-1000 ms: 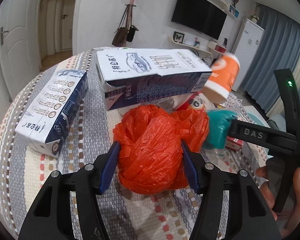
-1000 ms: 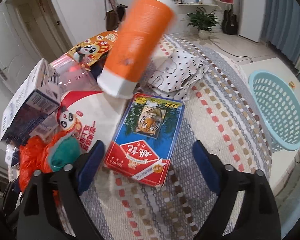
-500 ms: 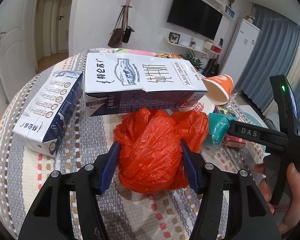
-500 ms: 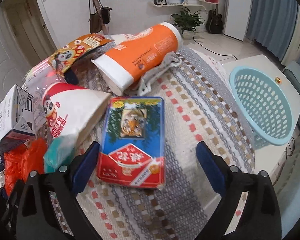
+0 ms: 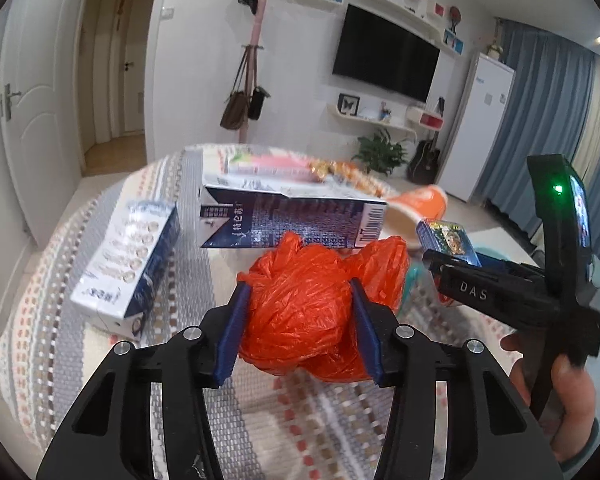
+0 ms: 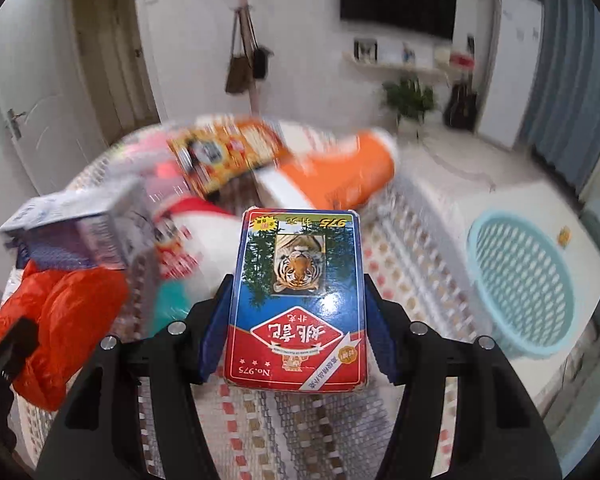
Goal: Collect trash
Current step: 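Carry the red bag and tiger box to the blue basket and release both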
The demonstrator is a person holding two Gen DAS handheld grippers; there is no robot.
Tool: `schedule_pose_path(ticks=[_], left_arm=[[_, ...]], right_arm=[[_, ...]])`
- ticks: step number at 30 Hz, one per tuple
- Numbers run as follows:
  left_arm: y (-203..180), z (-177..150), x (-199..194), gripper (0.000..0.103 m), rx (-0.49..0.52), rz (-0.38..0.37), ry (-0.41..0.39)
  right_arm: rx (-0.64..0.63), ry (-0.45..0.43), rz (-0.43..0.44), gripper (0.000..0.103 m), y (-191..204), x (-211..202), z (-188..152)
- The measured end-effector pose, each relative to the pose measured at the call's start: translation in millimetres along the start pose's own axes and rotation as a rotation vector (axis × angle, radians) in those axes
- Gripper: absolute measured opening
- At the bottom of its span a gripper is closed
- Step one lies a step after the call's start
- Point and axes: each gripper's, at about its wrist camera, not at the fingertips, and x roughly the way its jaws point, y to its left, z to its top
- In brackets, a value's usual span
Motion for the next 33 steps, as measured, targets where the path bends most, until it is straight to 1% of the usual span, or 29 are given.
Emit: schedule_pose_path(ticks=[4, 10, 16, 20, 23, 28, 31, 33], left_arm=[[-15.9, 10.0, -12.4, 0.046, 0.019, -0.002, -0.031], [-47.0, 23.7, -25.6, 0.046, 0.077, -0.015, -0.080], [-75.1, 32.4, -26.0, 0.045, 0.125, -0.040, -0.100], [-94.6, 39.4, -20.0, 0.045, 0.159, -0.057, -0.107], [-111.5, 49.2, -12.0, 0.044, 0.181, -0.092, -0.112], [-148.6, 69.1, 10.7, 0.044, 0.232, -0.169, -0.113], [-174.6, 76.0, 28.0, 0.044, 0.270, -0.223, -0.101], [-193.5, 78.0, 42.9, 0.044, 0.285, -0.258, -0.074]], right_arm=[[0.005, -0.049, 0.028, 0.057, -8.9, -18.7, 8.9], [0.031, -0.117, 0.037, 0.057, -26.9, -43.2, 19.9], [0.067, -0.171, 0.044, 0.057, -58.3, -63.6, 25.1], [0.091, -0.218, 0.031, 0.057, -82.3, -78.7, 30.4], [0.114, -0.240, 0.013, 0.057, -101.9, -86.6, 32.6], [0.185, -0.267, -0.041, 0.057, -151.7, -95.6, 33.5], [0.237, -0.264, -0.081, 0.057, -185.6, -94.8, 30.2], [0.270, -0.253, -0.113, 0.057, -207.6, -91.4, 26.3]])
